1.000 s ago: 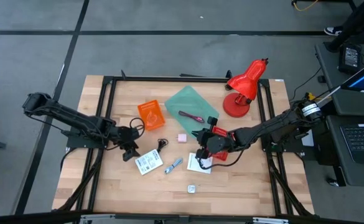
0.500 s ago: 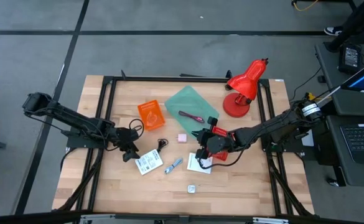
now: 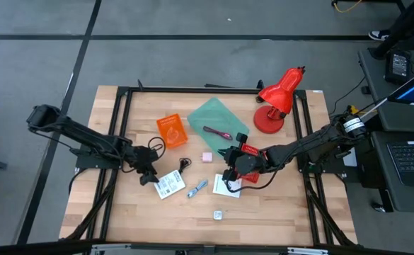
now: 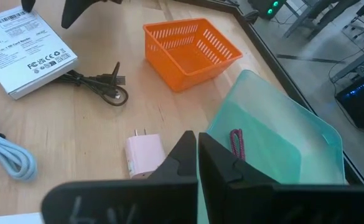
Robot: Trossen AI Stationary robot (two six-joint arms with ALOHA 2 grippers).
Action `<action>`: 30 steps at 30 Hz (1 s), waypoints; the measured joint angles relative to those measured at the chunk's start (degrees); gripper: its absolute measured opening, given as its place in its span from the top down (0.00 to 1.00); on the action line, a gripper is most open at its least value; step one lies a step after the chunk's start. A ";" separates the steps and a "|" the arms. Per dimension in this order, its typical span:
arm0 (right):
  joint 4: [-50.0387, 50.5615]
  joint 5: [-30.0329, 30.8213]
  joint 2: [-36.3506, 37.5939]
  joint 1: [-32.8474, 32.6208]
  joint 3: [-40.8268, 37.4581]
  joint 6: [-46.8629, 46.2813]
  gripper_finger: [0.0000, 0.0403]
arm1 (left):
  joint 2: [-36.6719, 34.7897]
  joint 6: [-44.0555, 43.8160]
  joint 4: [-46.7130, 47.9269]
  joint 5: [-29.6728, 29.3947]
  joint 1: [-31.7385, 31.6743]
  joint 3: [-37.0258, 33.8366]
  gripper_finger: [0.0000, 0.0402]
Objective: Pick and place items into bin
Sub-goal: Put the left white card reader box into the orange bin
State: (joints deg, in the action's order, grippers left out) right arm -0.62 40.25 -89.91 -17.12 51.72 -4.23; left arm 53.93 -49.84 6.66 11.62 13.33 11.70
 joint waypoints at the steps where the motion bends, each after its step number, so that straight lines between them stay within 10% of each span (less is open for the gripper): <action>1: 0.00 0.00 0.00 0.02 0.00 0.00 1.00 | 0.67 0.02 -0.90 0.02 0.25 -0.02 0.37; 30: -1.75 0.00 -0.02 0.02 0.00 0.00 1.00 | 10.23 1.73 -12.14 -0.22 4.28 0.02 0.51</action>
State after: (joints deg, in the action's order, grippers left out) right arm -2.37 40.25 -89.93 -17.10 51.72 -4.23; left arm 64.16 -48.12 -5.48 11.40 17.61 11.73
